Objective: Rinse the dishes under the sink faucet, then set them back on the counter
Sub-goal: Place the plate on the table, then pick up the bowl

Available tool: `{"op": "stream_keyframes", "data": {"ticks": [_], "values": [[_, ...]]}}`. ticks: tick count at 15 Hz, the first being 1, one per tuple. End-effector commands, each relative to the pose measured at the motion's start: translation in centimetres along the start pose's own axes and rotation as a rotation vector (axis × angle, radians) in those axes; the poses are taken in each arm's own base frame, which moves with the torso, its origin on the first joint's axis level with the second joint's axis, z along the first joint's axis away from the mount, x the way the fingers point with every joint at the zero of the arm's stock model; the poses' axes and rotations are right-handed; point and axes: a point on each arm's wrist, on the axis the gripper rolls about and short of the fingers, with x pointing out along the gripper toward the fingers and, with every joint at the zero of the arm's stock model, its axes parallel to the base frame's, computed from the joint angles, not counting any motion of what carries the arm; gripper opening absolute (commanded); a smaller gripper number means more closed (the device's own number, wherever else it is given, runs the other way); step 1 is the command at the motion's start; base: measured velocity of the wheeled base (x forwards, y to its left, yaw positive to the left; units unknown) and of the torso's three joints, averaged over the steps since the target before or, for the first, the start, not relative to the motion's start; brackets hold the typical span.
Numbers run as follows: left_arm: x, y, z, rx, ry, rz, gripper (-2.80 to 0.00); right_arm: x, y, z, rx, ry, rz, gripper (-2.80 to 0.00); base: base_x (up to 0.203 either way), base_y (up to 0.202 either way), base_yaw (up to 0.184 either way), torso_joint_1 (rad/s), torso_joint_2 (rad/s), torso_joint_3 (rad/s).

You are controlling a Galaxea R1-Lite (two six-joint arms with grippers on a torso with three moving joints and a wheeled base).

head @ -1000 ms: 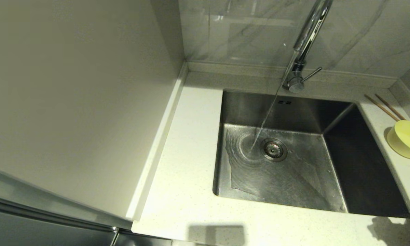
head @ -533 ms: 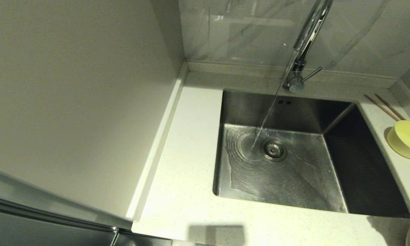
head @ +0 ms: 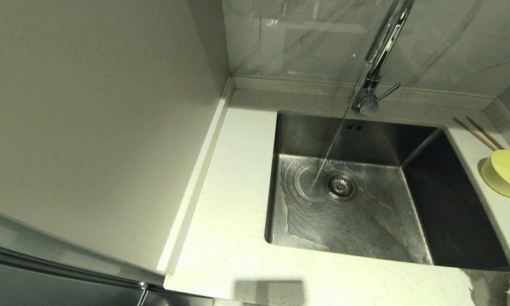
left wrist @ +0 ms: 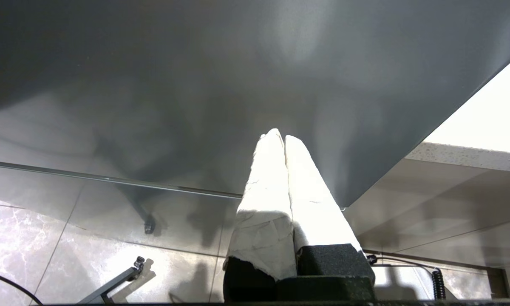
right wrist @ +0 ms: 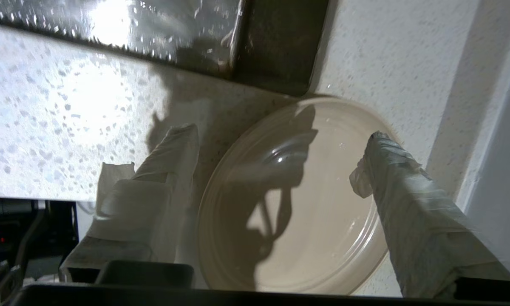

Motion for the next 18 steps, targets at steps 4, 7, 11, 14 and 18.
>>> {"op": "stream_keyframes", "data": {"ticks": [4,7,11,14,18], "values": [[0.0,0.0,0.0,0.000,-0.002,0.000,-2.80,-0.8,-0.6,2.1,0.008,-0.071,-0.008,0.00,0.000,0.000,0.000,0.000,0.00,0.000],[0.0,0.0,0.0,0.000,-0.002,0.000,-2.80,0.4,-1.4,7.5,0.019,-0.122,0.016,0.00,0.000,0.000,0.000,0.000,0.00,0.000],[0.0,0.0,0.0,0.000,-0.002,0.000,-2.80,6.5,-0.5,12.8,-0.001,-0.129,0.052,0.00,0.000,0.000,0.000,0.000,0.00,0.000],[0.0,0.0,0.0,0.000,-0.002,0.000,-2.80,13.1,0.0,15.8,0.027,-0.185,-0.059,0.00,0.000,0.000,0.000,0.000,0.00,0.000],[0.0,0.0,0.0,0.000,-0.002,0.000,-2.80,15.8,-2.7,18.5,0.104,-0.241,-0.252,0.00,0.000,0.000,0.000,0.000,0.00,0.000]]}}
